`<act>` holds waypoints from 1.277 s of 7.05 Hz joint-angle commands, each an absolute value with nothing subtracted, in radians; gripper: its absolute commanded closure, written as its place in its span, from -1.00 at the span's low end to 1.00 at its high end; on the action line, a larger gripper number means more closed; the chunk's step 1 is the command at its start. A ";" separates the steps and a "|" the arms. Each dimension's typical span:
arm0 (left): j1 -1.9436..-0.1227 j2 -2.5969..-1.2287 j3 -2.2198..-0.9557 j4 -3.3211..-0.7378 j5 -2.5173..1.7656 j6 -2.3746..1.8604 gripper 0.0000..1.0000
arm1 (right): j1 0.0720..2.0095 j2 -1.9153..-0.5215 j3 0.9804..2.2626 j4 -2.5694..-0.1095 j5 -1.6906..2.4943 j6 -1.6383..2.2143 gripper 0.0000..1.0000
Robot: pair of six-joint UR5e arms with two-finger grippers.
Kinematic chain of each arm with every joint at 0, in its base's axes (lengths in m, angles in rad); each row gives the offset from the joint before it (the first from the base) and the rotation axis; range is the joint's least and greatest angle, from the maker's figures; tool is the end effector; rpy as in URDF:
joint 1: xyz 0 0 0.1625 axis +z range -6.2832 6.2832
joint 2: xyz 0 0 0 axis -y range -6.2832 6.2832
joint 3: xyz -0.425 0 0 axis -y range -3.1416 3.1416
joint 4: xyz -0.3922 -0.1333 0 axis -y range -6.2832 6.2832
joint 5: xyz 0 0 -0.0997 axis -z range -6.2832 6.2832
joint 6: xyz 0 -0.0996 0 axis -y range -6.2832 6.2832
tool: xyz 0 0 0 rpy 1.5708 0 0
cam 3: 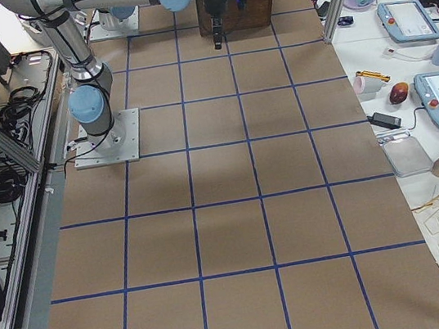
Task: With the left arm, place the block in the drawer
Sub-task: 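Release the handle and move the left gripper over the yellow cube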
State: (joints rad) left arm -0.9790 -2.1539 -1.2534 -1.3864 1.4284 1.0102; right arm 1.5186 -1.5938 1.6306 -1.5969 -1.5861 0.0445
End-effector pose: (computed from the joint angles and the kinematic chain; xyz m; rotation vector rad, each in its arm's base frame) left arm 0.2703 -0.6664 0.3079 -0.6111 -2.9202 0.0683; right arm 0.1065 -0.4870 0.4723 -0.1510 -3.1226 -0.0168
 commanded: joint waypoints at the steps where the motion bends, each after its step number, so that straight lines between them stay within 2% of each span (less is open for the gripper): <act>1: -0.950 -2.125 -1.238 -1.408 1.475 0.994 -0.98 | 1.519 -1.594 1.631 -1.597 -1.586 0.044 -1.00; 4: -0.867 -2.160 -1.198 -1.372 1.517 0.898 -0.99 | 1.519 -1.594 1.631 -1.597 -1.586 0.044 -1.00; 9: -0.835 -2.258 -1.262 -1.229 1.583 0.756 -0.99 | 1.519 -1.594 1.631 -1.597 -1.586 0.044 -1.00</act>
